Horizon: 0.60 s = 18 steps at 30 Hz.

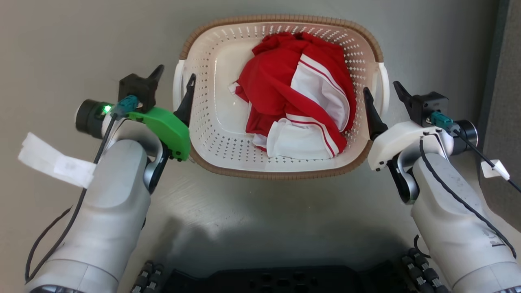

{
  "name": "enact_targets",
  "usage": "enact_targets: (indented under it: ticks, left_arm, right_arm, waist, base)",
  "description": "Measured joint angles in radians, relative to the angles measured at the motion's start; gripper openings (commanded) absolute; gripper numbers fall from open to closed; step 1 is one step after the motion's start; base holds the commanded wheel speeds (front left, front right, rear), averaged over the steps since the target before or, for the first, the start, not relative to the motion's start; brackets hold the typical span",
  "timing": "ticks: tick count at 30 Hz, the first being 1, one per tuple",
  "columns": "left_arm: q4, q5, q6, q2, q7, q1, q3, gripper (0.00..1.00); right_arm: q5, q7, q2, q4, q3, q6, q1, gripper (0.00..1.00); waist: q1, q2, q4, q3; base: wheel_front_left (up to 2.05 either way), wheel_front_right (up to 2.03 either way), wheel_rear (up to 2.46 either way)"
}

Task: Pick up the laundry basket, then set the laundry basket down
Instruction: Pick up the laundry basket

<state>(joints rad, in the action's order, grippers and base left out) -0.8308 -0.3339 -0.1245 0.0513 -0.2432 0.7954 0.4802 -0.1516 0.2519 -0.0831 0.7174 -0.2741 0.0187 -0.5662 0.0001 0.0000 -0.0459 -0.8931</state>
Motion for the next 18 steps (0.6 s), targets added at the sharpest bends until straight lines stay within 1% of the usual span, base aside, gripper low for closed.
enact_targets:
  ticks: [5, 8, 14, 15, 16, 18]
  left_arm:
    - [-0.028, -0.032, -0.003, -0.004, -0.005, 0.028, 0.043, 1.00]
    - [-0.050, -0.056, -0.003, -0.004, -0.004, 0.036, 0.070, 1.00]
    - [-0.104, -0.118, -0.004, -0.007, 0.027, 0.061, 0.076, 1.00]
    - [-0.111, -0.133, -0.004, -0.007, 0.036, 0.066, 0.077, 0.32]
    - [-0.119, -0.144, -0.004, -0.008, 0.037, 0.070, 0.077, 0.00]
    - [-0.130, -0.157, -0.004, -0.008, 0.046, 0.075, 0.080, 0.00]
  right_arm:
    - [0.000, 0.000, 0.009, 0.020, -0.012, -0.002, -0.025, 1.00]
    - [-0.001, 0.000, 0.012, 0.032, -0.021, -0.010, -0.041, 1.00]
    - [-0.001, 0.000, 0.013, 0.053, -0.038, -0.020, -0.065, 1.00]
    - [-0.001, 0.000, 0.013, 0.056, -0.039, -0.020, -0.068, 0.22]
    - [-0.001, 0.000, 0.013, 0.060, -0.039, -0.020, -0.071, 0.00]
    - [-0.001, 0.000, 0.013, 0.068, -0.039, -0.021, -0.076, 0.00]
  waist:
    - [0.0000, 0.0000, 0.008, -0.027]
    - [0.0000, 0.0000, 0.014, -0.041]
    - [0.0000, 0.0000, 0.023, -0.061]
    - [0.0000, 0.0000, 0.024, -0.064]
    - [0.0000, 0.0000, 0.025, -0.065]
    - [0.0000, 0.0000, 0.024, -0.066]
  base:
    - [0.00, 0.00, 0.00]
    - [0.00, 0.00, 0.00]
    - [0.00, 0.00, 0.00]
    - [0.00, 0.00, 0.00]
    - [0.00, 0.00, 0.00]
    - [0.00, 0.00, 0.00]
